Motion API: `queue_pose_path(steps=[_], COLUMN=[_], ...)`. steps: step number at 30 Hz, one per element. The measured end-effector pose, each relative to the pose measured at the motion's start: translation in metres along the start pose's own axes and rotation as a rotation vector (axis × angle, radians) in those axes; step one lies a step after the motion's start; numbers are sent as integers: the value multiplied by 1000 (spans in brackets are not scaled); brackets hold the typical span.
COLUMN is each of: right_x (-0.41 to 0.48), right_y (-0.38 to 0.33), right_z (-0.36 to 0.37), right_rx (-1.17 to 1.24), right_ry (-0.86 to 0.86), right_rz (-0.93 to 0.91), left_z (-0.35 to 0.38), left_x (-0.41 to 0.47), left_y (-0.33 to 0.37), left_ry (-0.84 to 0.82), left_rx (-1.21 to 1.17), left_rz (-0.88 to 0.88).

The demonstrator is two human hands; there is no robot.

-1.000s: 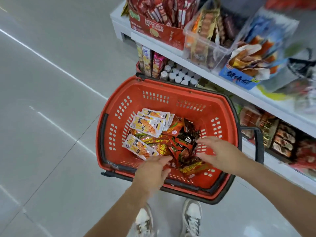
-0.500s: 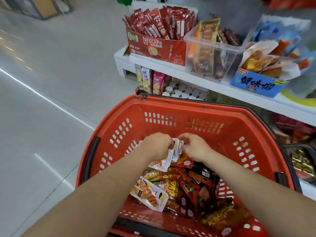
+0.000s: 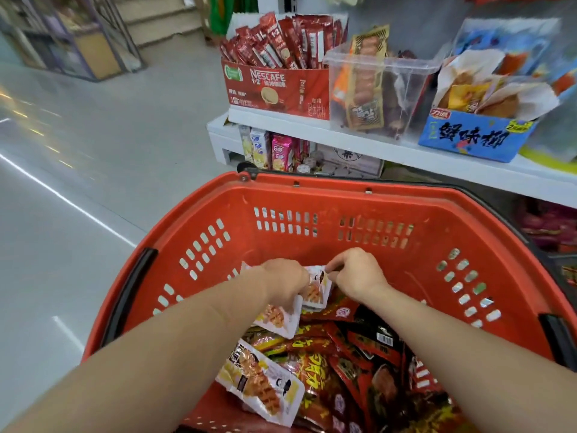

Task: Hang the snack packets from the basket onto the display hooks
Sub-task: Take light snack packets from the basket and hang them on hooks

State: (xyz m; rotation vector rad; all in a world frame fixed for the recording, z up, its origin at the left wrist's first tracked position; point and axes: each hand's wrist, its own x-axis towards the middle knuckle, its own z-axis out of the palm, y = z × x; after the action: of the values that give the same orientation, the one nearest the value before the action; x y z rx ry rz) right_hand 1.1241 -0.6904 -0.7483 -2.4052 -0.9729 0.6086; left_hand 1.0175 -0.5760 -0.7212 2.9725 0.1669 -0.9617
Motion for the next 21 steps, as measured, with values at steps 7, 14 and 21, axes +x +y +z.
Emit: queue_pose_path(steps=[7, 14, 21], right_x=[-7, -39, -74], right_y=[-40, -65, -98], right_z=[-47, -114, -134], right_rx=[118, 412, 314], right_ry=[48, 56, 162], right_rz=[-114, -133, -474], left_z=[-41, -61, -74], left_x=[-58, -108, -108], left_y=[-34, -31, 2], left_ry=[377, 731, 677], left_rx=[-283, -775, -755], left_rz=[-119, -220, -96])
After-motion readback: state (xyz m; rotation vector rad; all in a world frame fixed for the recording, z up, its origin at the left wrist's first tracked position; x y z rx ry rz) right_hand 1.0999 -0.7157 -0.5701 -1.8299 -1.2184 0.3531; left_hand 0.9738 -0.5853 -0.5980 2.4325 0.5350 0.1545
